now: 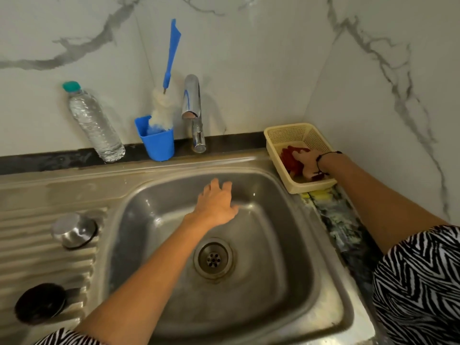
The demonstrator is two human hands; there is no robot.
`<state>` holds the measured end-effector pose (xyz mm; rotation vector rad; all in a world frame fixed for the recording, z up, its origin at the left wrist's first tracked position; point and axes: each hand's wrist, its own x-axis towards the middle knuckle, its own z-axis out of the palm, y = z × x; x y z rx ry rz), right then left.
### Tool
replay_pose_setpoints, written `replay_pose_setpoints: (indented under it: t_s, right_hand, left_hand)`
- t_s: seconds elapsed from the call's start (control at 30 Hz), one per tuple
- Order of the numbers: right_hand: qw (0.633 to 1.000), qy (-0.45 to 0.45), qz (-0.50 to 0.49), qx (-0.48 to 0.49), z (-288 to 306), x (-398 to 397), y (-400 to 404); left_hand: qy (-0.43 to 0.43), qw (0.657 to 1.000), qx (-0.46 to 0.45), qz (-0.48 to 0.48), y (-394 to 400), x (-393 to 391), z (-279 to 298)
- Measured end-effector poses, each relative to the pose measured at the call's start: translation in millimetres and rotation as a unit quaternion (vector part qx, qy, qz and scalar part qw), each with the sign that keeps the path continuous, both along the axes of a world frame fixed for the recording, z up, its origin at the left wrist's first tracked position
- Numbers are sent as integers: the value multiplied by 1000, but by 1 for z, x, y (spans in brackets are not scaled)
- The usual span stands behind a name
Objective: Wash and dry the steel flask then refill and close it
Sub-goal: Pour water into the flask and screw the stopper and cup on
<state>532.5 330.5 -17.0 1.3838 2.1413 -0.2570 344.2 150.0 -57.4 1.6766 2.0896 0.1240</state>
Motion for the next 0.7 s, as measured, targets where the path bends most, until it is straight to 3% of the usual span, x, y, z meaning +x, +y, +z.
replay_pose_setpoints:
  t_s: [0.1, 0.27, 0.43, 0.53, 0.6, 0.7]
  right_hand:
    - [1000, 14, -19, 3, 14, -5, -14]
    - [976, 106, 62, 180, 35, -32, -67]
    - [951, 195, 177, 160, 65, -99, -150]
    - [924, 261, 241, 143, 81, -145, -205]
    - [901, 294, 294, 123, 88, -174, -243]
    - [862, 355, 356, 73, 100, -210, -293]
  left_hand:
    - [-6, 1000, 12, 1, -8, -1, 11]
    - [-2, 996, 81, 23, -46, -13, 45]
    - [100, 979, 151, 90, -113, -34, 85]
    - [146, 936, 285, 144, -174, -55, 110]
    - [159, 885, 400, 177, -223, -68, 123]
    - [211, 821, 471, 244, -292, -84, 138]
